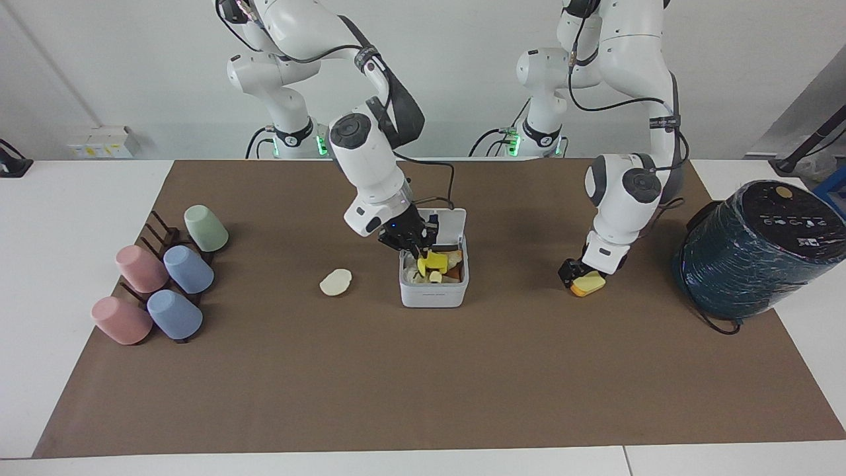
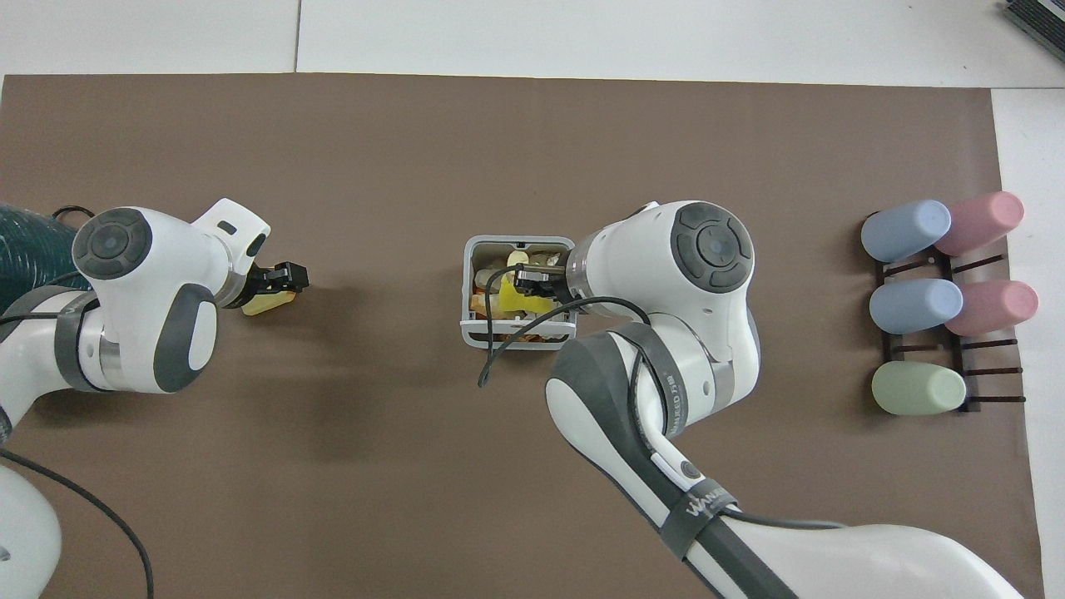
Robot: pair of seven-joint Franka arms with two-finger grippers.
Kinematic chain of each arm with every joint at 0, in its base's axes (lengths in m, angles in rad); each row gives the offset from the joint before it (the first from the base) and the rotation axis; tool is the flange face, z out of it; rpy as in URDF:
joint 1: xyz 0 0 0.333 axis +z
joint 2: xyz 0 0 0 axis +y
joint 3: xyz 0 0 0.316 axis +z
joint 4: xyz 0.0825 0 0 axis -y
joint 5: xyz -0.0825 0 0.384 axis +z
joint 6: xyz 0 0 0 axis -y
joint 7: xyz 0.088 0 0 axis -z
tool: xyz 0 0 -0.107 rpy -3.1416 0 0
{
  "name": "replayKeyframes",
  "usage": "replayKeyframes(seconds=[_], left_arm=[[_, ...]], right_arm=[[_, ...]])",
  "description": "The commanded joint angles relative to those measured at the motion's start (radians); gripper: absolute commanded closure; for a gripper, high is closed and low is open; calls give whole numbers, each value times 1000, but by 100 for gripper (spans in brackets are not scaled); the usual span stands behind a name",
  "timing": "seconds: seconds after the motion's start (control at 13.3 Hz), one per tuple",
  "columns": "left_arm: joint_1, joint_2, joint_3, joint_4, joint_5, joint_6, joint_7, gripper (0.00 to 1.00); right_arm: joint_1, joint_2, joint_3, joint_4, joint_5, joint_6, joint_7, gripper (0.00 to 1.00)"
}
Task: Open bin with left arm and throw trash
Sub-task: 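Drop the yellow piece into the bin while the left gripper grasps the block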
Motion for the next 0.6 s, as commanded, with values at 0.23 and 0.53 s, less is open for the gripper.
replayKeyframes(seconds=[0.23,0.53], left_arm=[[25,-16,-8,-17,20,27,-25,95],[7,12,-11,75,9,-35,-28,100]], right_arm=[[-37,-65,-24,44,3,-36,13,0],[-192,-93,-22,15,-160,-56,-115,0]])
